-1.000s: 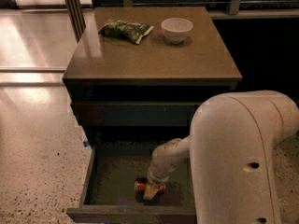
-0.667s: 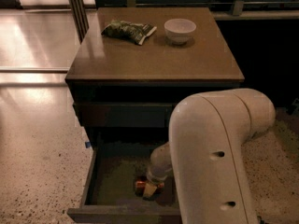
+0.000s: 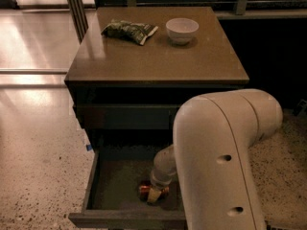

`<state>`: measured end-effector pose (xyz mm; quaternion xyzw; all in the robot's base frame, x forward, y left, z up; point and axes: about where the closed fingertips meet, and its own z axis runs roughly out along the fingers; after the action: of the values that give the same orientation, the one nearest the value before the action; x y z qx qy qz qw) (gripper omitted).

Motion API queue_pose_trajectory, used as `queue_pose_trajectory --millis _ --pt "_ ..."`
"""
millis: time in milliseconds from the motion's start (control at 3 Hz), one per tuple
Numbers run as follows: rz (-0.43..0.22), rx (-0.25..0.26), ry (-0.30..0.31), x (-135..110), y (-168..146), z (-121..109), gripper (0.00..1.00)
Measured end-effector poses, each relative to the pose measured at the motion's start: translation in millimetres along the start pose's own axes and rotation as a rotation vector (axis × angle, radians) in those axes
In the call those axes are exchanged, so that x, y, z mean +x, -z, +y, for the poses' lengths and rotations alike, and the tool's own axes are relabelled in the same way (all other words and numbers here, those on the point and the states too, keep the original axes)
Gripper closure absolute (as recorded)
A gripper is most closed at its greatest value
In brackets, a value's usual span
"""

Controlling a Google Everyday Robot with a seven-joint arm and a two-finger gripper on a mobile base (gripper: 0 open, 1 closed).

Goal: Place coke can into middle drawer

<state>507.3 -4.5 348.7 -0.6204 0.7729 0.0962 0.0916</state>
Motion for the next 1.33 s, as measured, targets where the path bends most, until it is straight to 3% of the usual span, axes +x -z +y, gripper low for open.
queue_pose_trajectory --millis 1000,1333 --pt "0.000 0.000 0.000 0.0 -0.1 0.1 0.11" --pt "0.000 0.000 0.000 0.0 -0.1 0.1 0.00"
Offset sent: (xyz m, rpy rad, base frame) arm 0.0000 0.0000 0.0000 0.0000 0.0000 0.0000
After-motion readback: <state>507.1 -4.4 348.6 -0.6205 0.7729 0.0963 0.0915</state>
